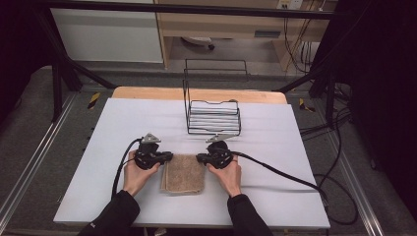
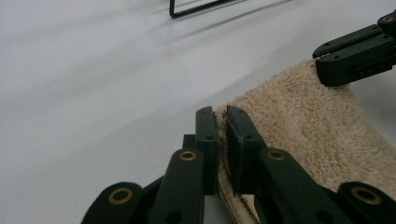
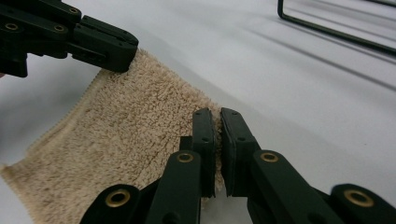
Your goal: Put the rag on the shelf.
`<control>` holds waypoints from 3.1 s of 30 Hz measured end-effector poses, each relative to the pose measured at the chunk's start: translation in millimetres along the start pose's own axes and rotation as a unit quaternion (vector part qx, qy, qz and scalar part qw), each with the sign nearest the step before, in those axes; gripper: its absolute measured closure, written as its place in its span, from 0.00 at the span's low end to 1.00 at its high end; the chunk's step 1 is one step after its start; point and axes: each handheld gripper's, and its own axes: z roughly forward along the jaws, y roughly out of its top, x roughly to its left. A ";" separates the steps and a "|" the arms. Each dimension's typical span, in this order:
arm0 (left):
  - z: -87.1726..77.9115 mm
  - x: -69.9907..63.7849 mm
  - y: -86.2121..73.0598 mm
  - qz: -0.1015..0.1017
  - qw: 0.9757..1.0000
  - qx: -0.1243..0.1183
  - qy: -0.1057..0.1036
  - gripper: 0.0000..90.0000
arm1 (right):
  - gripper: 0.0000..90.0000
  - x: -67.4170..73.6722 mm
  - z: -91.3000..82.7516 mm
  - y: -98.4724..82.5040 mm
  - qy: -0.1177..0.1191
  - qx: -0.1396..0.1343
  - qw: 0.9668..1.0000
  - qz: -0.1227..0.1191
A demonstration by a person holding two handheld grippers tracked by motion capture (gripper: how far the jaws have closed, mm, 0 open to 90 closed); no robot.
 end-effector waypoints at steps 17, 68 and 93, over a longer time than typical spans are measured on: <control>-35.1 -19.9 6.6 0.031 0.998 -0.047 -0.001 0.93 | 0.96 12.3 -28.8 3.9 0.016 -0.045 0.999 -0.019; -75.4 -67.2 63.3 0.067 0.982 -0.176 -0.012 0.93 | 0.96 22.4 -130.0 38.3 -0.020 -0.176 0.980 -0.091; -78.5 -78.0 109.6 0.067 0.969 -0.236 -0.015 0.94 | 0.96 18.1 -166.7 62.6 -0.054 -0.231 0.967 -0.097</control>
